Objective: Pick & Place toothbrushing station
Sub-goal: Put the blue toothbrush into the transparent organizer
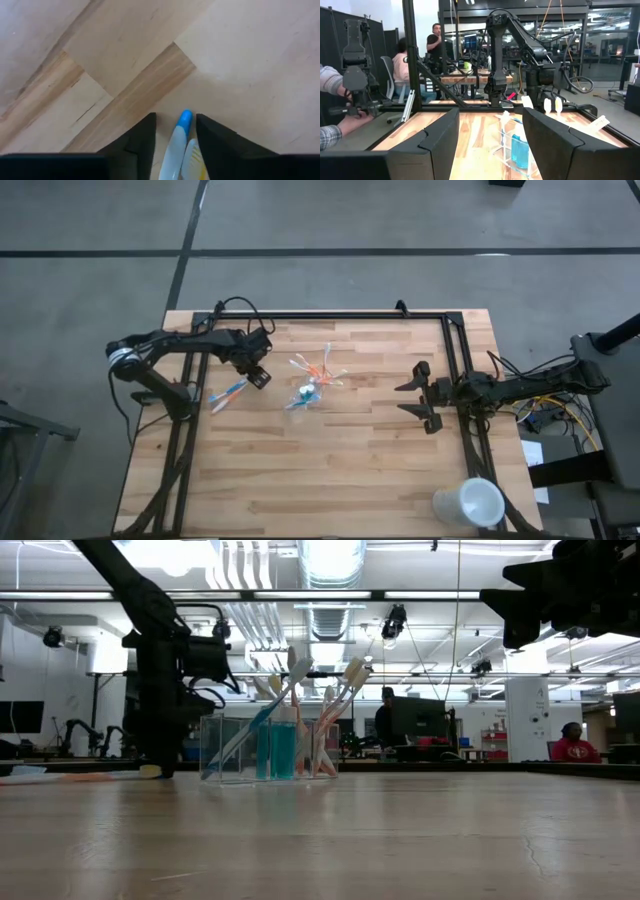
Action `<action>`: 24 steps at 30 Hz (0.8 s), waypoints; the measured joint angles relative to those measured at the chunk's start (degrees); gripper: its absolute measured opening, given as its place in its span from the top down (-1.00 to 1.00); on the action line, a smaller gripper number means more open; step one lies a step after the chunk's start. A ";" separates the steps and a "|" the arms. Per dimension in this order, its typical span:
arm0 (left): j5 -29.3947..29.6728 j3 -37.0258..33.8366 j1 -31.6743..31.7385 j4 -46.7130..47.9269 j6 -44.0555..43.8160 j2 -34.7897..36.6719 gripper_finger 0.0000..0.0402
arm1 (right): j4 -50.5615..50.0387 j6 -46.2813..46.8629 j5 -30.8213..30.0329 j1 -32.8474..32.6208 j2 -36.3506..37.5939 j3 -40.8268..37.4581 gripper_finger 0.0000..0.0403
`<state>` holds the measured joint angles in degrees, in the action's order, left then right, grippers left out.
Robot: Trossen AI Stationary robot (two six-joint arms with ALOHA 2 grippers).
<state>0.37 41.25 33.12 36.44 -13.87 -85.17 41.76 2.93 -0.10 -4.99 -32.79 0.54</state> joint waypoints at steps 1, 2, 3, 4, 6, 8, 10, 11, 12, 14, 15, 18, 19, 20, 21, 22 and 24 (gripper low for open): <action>0.07 -0.07 0.00 -0.18 0.00 0.00 0.33 | 0.00 -0.08 0.02 0.00 -0.01 -0.01 -0.07; 0.12 -0.11 0.02 -0.47 -0.02 0.00 0.40 | 0.00 -0.07 0.02 0.00 -0.01 -0.02 -0.07; 0.10 -0.11 0.02 -0.81 -0.03 0.00 0.46 | 0.00 0.00 0.02 0.00 -0.01 0.00 -0.07; 0.05 -0.17 0.02 -1.04 -0.03 -0.02 0.53 | 0.00 0.03 0.02 0.00 -0.01 0.00 -0.07; -0.15 -0.16 0.02 -1.33 -0.08 -0.02 0.66 | 0.00 -0.06 0.02 0.00 -0.01 -0.02 -0.07; -0.43 -0.19 0.02 -1.70 -0.16 -0.04 0.77 | 0.01 0.03 0.02 0.02 -0.01 -0.01 -0.07; -1.18 -0.19 0.00 -2.59 -0.43 -0.04 0.86 | 0.00 -0.06 0.01 0.00 -0.01 -0.01 -0.07; -1.65 -0.15 -0.06 -3.50 -0.66 -0.04 0.89 | 0.00 -0.03 0.02 0.00 -0.01 -0.01 -0.07; -1.87 -0.13 -0.10 -4.43 -0.84 -0.04 0.92 | 0.01 0.01 0.00 0.00 -0.01 -0.01 -0.07; -2.05 -0.14 -0.10 -6.26 -1.06 -0.04 0.94 | 0.00 -0.07 0.02 0.00 -0.01 -0.02 -0.07; -2.13 -0.15 -0.09 -7.52 -1.09 -0.07 0.94 | 0.02 -0.05 0.02 0.00 -0.01 -0.02 -0.07; -2.07 -0.20 -0.09 -11.90 -1.10 -0.20 0.91 | 0.01 -0.07 0.02 0.00 -0.01 -0.01 -0.07; -1.95 -0.24 -0.11 -13.31 -1.11 -0.24 0.90 | 0.02 -0.05 0.00 0.02 -0.01 0.00 -0.07; -1.79 -0.24 -0.11 -14.84 -1.11 -0.31 0.90 | 0.00 0.00 0.02 0.02 -0.01 -0.01 -0.07; -1.63 -0.24 -0.09 -16.22 -1.12 -0.37 0.90 | 0.00 0.02 0.00 0.00 -0.01 -0.01 -0.07; -1.52 -0.20 -0.09 -17.41 -1.23 -0.39 0.90 | 0.00 -0.03 0.00 0.01 -0.01 -0.02 -0.07; -1.39 -0.02 -0.09 -20.08 -1.85 -0.45 0.91 | 0.02 -0.02 0.02 0.00 -0.01 -0.02 -0.07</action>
<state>-1.02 41.24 33.04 16.35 -15.72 -85.61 41.77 2.91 -0.08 -4.99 -32.80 0.51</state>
